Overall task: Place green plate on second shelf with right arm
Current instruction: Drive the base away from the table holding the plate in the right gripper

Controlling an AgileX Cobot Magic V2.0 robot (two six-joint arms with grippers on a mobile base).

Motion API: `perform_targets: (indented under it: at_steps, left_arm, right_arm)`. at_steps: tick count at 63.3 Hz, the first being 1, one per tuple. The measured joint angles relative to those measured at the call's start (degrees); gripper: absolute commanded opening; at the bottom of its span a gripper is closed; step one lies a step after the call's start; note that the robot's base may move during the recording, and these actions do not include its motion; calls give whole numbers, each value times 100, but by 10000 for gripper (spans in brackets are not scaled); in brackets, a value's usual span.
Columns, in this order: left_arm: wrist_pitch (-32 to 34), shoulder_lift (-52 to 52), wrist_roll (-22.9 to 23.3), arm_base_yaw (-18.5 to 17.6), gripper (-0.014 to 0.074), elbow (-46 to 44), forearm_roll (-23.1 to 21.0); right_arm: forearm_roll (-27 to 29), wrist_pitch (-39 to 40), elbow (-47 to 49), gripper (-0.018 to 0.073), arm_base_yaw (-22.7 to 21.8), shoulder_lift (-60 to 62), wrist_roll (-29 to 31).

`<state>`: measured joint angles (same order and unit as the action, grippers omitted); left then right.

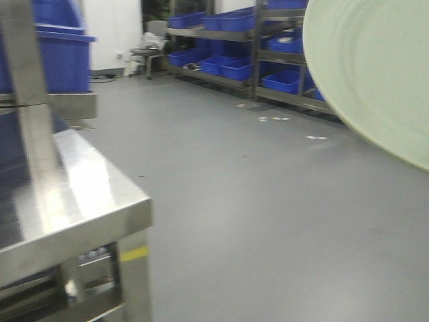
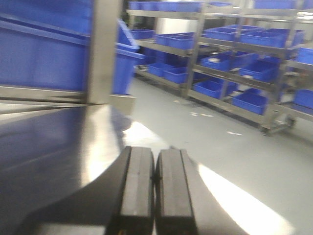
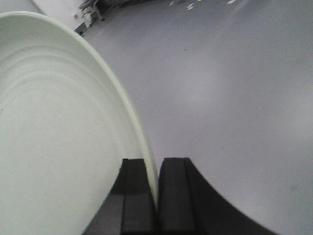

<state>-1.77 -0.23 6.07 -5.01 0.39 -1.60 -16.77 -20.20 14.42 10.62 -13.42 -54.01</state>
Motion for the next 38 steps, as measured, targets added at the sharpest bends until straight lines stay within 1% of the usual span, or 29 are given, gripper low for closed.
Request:
perform_targets:
  at_steps: [38]
  left_arm:
    - [0,0,0,0,130,0,0]
  right_arm:
    - [-10,0,0,55,0,0,0]
